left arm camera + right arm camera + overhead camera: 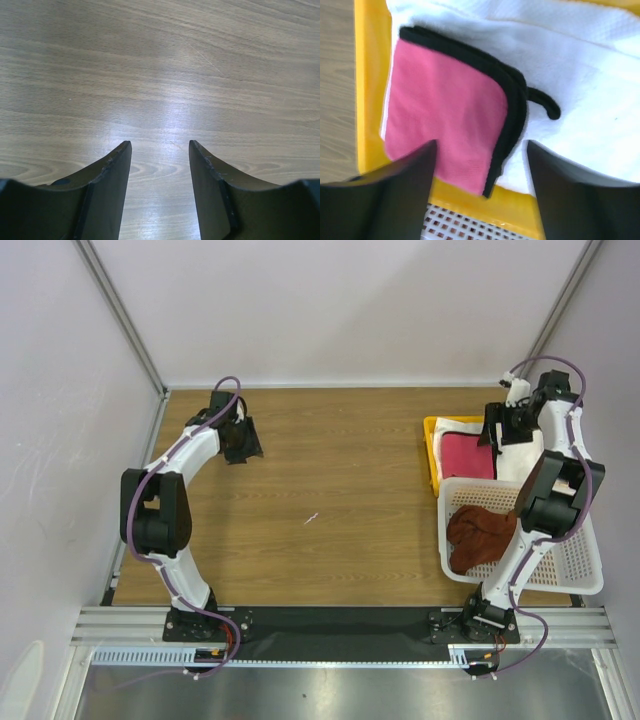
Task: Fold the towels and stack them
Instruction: Neatly place the folded towel into the bin
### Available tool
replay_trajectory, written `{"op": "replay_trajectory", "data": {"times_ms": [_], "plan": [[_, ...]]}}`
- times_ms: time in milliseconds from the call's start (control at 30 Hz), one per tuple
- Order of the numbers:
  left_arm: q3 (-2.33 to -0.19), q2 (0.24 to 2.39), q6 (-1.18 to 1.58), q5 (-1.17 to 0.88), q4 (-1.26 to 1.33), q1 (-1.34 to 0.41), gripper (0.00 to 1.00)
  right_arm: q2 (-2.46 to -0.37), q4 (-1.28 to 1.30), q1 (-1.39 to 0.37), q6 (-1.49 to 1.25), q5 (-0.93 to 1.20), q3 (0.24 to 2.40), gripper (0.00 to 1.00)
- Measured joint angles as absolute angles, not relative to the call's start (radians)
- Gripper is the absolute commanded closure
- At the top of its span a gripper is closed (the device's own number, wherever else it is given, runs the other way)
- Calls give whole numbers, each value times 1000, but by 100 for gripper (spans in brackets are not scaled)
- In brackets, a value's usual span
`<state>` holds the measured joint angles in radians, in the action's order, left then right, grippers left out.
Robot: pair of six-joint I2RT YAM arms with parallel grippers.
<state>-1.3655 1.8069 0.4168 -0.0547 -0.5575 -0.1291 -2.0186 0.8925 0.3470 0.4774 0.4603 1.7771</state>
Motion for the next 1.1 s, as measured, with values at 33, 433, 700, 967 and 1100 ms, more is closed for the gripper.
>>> {"op": "replay_trajectory", "data": {"times_ms": [33, 433, 700, 967, 1100], "plan": [[-1365, 1806, 417, -55, -558, -129, 43, -2020, 892, 347, 473, 455, 1789, 15], [-1354, 1638, 383, -25, -535, -167, 20, -1787, 678, 228, 311, 231, 1691, 0], [-1272, 1372, 368, 20, -443, -259, 1, -1465, 429, 180, 160, 12, 1553, 0], [-1166, 1206, 354, 43, -419, -282, 0, -1312, 424, 191, -15, -112, 1444, 0], [-1131, 1138, 338, 40, -400, -282, 0, -1151, 483, 194, -151, -164, 1290, 0]]}}
